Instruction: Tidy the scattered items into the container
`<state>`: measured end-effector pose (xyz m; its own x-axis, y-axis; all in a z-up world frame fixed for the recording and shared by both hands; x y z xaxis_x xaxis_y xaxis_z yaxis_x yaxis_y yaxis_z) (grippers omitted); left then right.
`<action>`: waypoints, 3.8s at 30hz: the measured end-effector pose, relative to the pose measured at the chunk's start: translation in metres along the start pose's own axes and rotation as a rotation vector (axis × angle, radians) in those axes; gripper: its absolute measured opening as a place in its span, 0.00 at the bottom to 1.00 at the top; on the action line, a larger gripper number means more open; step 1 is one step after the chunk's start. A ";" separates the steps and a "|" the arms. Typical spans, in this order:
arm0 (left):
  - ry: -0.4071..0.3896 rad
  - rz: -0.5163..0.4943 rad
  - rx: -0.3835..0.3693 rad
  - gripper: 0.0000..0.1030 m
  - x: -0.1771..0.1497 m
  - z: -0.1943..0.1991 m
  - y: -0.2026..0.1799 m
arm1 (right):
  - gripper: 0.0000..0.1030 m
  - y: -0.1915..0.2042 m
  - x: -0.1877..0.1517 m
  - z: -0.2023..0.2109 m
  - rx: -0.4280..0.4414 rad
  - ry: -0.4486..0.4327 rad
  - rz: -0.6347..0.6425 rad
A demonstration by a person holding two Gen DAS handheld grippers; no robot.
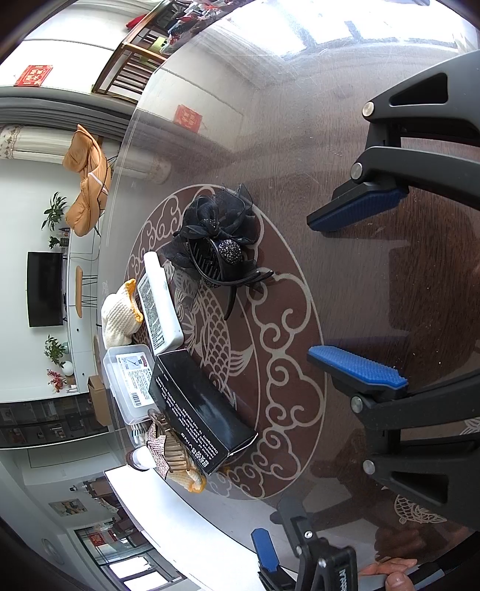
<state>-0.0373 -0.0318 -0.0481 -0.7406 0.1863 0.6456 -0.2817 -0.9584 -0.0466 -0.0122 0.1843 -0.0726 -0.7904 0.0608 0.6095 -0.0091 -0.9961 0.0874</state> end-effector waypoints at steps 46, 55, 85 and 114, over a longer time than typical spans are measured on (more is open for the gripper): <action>0.024 -0.195 0.054 1.00 -0.010 0.004 -0.034 | 0.62 0.116 0.113 -0.043 0.628 0.452 -0.130; -0.003 -0.204 0.006 1.00 -0.013 0.014 -0.036 | 0.62 -0.007 0.052 0.023 0.366 0.160 -0.200; 0.195 0.160 0.250 1.00 0.019 -0.036 0.007 | 0.64 -0.003 -0.032 0.026 0.127 -0.002 0.117; 0.050 0.013 0.162 0.33 -0.015 0.008 0.014 | 0.64 0.017 0.013 0.030 0.330 -0.030 -0.032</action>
<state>-0.0251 -0.0497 -0.0521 -0.7738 0.1805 0.6071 -0.1733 -0.9823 0.0711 -0.0040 0.1700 -0.0392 -0.7744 0.0988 0.6250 0.1687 -0.9197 0.3544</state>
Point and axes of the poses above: each gripper's, at about its wrist camera, not at the fingertips, and z roughly against the way its jaws point, y to its left, x to its top, the point moved 5 cm from there along -z, roughly the way its jaws point, and after that the axes turned 8 degrees about -z, right-handed, at the moved point
